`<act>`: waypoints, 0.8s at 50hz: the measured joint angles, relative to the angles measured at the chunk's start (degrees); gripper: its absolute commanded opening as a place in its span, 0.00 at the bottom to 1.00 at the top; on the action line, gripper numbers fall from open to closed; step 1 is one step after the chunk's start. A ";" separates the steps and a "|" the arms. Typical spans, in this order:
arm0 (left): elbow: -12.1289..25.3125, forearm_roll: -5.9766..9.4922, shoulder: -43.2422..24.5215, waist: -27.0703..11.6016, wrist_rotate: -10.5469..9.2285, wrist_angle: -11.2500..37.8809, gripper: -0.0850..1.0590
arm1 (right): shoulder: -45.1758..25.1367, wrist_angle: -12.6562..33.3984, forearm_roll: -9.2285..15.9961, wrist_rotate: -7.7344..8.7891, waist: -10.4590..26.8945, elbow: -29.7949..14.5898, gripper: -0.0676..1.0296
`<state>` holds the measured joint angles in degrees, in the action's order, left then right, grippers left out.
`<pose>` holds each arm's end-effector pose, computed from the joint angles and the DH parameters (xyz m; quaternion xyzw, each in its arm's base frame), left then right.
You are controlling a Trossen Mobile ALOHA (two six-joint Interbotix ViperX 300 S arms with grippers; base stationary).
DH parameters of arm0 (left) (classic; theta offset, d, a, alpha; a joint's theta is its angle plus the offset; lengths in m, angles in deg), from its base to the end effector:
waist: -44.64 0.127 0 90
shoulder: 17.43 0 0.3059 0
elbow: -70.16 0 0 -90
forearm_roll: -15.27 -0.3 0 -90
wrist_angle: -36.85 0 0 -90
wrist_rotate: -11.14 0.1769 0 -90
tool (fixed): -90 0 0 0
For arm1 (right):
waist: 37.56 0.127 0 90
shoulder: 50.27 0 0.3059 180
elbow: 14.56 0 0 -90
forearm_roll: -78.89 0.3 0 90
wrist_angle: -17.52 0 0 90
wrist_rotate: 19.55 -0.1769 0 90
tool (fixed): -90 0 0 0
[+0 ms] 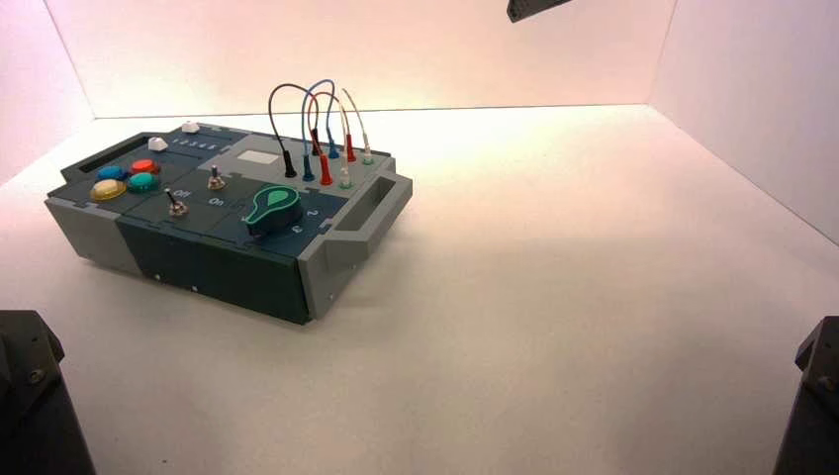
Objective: Move the top slider to position 1.
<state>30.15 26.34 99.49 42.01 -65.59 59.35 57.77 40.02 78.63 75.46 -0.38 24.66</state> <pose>0.2969 -0.0267 0.2301 0.0209 0.3008 -0.0649 0.9512 0.2495 0.1889 0.1873 -0.1591 0.3386 0.3110 0.8737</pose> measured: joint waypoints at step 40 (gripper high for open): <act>-0.88 -0.26 -0.18 -3.96 0.53 -1.93 0.33 | -1.76 -1.93 0.00 -0.09 -2.02 1.23 0.34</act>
<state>29.27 26.08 99.31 38.05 -65.06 57.42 56.01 38.09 78.63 75.37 -2.40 25.89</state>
